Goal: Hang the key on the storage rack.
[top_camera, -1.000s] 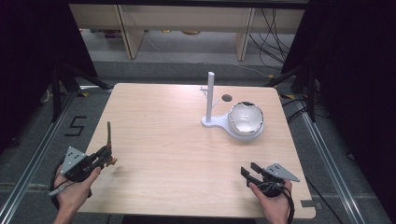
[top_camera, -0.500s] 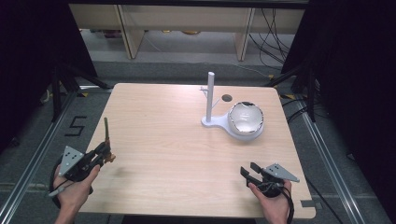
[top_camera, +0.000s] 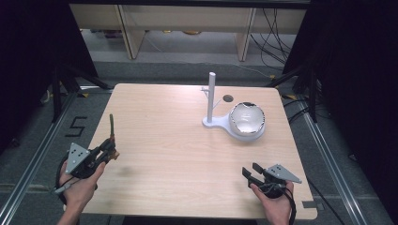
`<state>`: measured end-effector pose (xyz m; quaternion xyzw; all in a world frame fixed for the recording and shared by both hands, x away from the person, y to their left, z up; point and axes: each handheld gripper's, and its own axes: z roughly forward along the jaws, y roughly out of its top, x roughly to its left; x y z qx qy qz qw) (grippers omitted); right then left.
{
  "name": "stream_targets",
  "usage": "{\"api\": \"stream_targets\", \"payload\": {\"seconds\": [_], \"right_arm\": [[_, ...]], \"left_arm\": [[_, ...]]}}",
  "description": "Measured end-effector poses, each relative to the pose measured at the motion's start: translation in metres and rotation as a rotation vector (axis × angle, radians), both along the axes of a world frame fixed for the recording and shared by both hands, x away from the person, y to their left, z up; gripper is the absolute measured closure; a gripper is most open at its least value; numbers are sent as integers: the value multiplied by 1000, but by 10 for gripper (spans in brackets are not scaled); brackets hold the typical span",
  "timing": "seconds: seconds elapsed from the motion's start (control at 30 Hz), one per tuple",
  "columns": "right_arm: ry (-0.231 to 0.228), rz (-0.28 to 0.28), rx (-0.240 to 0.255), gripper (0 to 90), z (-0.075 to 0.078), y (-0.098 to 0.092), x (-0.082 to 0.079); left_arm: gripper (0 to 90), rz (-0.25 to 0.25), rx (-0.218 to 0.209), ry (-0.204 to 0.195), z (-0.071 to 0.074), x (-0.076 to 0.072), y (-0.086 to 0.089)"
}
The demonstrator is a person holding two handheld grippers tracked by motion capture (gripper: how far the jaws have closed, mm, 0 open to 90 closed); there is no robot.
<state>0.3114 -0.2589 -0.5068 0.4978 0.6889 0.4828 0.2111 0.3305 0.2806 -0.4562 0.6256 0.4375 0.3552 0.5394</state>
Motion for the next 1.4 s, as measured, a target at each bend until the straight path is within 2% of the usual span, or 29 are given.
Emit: {"api": "stream_targets", "payload": {"seconds": [0.17, 0.2, 0.27, 0.3, 0.4, 0.5, 0.53, 0.57, 0.6, 0.63, 0.67, 0.7, 0.73, 0.77, 0.83, 0.87, 0.97, 1.0, 1.03, 1.07, 1.1, 1.3, 1.4], "right_arm": [[-3, -7, -6, 493, 0, 0, 0], [-25, 9, -11, 492, -1, -2, 2], [-15, 17, 1, 492, 0, -2, 1], [-25, 16, -17, 492, 0, -3, 1], [3, 6, -2, 491, 0, -2, 0], [-8, 10, -15, 491, 0, -2, 0], [17, 0, 7, 491, 1, 0, -1], [1, 6, -6, 490, 0, -2, 0], [19, -2, 8, 490, 1, 0, -2], [19, -2, 8, 490, 1, 0, -2], [-16, 12, -31, 488, -1, -3, 2], [-16, 12, -31, 488, -1, -3, 2], [24, -4, 10, 487, 1, 0, -2], [24, -4, 10, 487, 1, 0, -2], [14, -1, 2, 486, 0, 0, -1], [-17, 16, -29, 486, -1, -3, 2], [-16, 17, -20, 485, 0, -3, 1], [-17, 11, -33, 484, -1, -4, 2], [21, -8, -2, 484, 0, -1, -1], [-21, 15, -34, 484, 0, -4, 1], [21, 1, 15, 484, 1, -1, -2], [10, 4, 2, 483, 1, -1, -1], [21, 1, 15, 482, 1, -1, -2]], "left_arm": [[791, -12, -1, -15, 2, 4, -5], [792, -5, 1, 3, 3, 4, -7], [792, -10, 1, 1, 4, 5, -8], [792, -9, -2, 0, 4, 5, -9], [792, -16, 1, -6, 5, 7, -12], [792, -16, 0, -7, 6, 8, -13], [791, -17, 2, -8, 6, 8, -13], [791, -17, 2, -7, 6, 9, -14], [792, -19, 5, -11, 7, 9, -14], [792, -19, 5, -11, 7, 9, -14], [791, -18, 10, -8, 7, 10, -15], [791, -18, 10, -8, 7, 10, -15], [792, -19, 10, -10, 8, 10, -16], [792, -19, 10, -10, 8, 10, -16], [792, -22, 10, -14, 9, 11, -18], [791, -22, 12, -17, 9, 11, -18], [792, -22, 13, -16, 9, 12, -19], [792, -23, 17, -17, 10, 13, -21], [792, -24, 18, -18, 10, 13, -21], [792, -25, 19, -17, 10, 14, -22], [792, -29, 13, -22, 9, 15, -23], [792, -36, 18, -23, 10, 17, -27], [791, -40, 25, -20, 12, 19, -30]]}}
